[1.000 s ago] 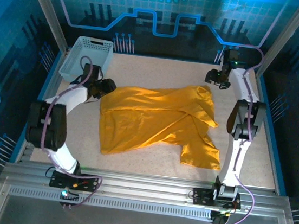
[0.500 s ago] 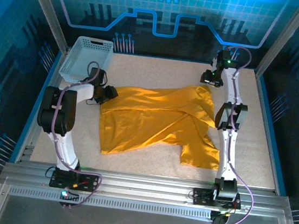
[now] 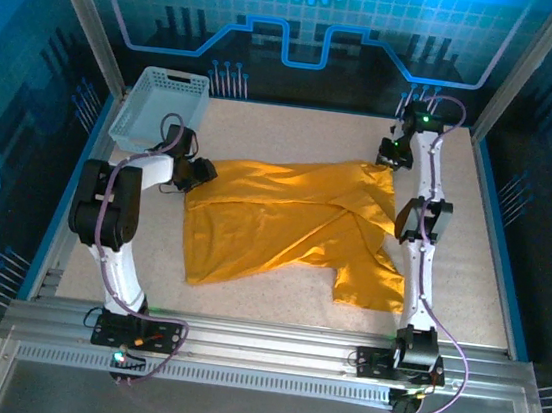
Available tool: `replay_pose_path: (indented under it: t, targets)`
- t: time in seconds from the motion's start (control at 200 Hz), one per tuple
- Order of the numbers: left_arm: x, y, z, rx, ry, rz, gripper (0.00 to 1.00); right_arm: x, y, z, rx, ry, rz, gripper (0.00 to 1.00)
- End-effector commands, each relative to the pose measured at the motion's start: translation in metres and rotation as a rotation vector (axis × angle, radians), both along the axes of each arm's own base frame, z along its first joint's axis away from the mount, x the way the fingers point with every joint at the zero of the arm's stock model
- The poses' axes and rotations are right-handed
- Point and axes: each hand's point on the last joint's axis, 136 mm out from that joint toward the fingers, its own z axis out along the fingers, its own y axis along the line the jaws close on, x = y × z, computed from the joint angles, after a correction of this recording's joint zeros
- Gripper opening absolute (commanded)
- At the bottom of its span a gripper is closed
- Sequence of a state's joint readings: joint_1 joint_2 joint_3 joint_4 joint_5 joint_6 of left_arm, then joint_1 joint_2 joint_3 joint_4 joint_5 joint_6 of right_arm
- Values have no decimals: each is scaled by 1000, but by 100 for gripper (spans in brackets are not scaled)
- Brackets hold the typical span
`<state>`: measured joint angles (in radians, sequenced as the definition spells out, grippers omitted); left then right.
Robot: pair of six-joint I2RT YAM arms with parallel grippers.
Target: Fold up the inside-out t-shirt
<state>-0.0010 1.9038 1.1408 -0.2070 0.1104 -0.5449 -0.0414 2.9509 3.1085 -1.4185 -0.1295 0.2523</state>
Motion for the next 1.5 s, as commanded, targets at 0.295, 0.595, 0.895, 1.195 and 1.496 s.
replay_pose_path:
  t: [0.295,0.595,0.895,1.195,1.496]
  targets:
    - [-30,17,-17,18,107,80,44,10,-68,87,-27,-169,-181,5]
    - [-8,15,44,49,-1,10,59,1,-75,136,-83,-242,-163,52]
    - [-71,-1,102,160,-53,5,69,-63,-48,173,-275,-107,-93,49]
    - [-128,-22,50,109,33,-11,64,-114,-70,276,-431,-256,-216,49]
    - [-122,-32,55,81,-47,-42,65,-173,12,396,-146,-599,-2,55]
